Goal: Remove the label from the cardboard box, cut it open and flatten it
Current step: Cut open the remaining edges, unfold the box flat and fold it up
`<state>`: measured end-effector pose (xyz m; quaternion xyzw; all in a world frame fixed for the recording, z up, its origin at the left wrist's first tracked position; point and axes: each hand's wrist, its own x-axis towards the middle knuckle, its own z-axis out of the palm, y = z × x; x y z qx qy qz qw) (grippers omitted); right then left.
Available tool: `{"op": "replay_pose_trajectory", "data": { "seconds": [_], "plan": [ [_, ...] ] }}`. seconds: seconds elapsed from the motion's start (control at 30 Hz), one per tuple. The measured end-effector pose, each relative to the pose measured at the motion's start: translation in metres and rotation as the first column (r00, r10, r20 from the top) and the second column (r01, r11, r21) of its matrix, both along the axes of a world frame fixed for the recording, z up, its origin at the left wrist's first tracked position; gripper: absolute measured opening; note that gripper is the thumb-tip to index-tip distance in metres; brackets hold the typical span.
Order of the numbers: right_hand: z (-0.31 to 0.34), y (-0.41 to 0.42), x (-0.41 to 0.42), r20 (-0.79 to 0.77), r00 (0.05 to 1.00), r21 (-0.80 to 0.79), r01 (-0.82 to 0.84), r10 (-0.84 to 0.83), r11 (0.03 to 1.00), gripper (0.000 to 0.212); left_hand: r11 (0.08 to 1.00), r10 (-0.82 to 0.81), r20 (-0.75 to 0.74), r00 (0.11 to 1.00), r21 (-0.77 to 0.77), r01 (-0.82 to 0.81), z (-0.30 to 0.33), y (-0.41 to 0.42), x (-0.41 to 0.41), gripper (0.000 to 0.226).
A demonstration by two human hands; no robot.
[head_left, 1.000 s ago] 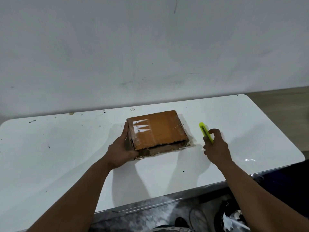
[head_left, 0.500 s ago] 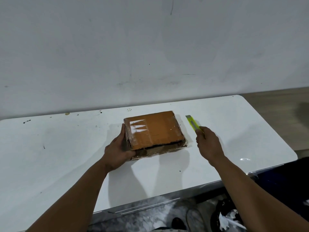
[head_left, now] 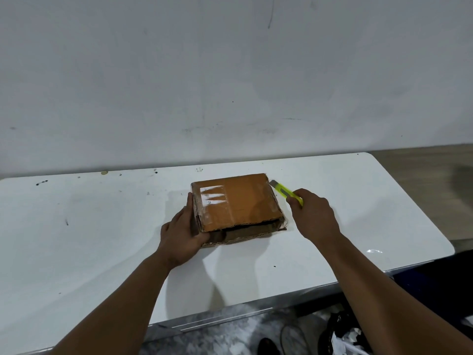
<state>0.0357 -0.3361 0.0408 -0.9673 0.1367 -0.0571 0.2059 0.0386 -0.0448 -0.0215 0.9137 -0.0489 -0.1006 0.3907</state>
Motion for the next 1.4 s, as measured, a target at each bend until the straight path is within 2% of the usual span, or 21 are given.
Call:
{"op": "replay_pose_trajectory", "data": {
  "seconds": [0.17,0.27,0.63,1.07,1.4],
  "plan": [
    [0.004,0.005,-0.004,-0.085,0.996,-0.110,-0.025,0.016,0.994,0.027,0.998,0.006,0.052,0.999,0.057,-0.009,-0.017,0.000,0.001,0.102],
    [0.011,0.012,-0.007,-0.113,0.994,-0.145,-0.030,0.013,0.989,0.026,0.995,0.015,0.076,0.997,0.093,-0.023,-0.029,0.000,0.001,0.094],
    [0.014,0.017,-0.020,-0.172,0.985,-0.130,-0.048,0.025,0.990,0.022,0.992,0.042,0.105,0.994,0.113,-0.054,-0.037,-0.004,0.001,0.090],
    [0.013,0.018,0.015,-0.105,0.993,-0.214,-0.081,0.059,0.974,0.018,0.993,0.021,0.096,0.995,0.116,-0.032,-0.027,-0.005,0.001,0.080],
    [-0.007,0.019,0.024,-0.073,0.996,-0.202,-0.068,0.054,0.977,0.016,0.994,0.048,0.076,0.996,0.094,-0.055,-0.022,-0.008,-0.001,0.089]
  ]
}}
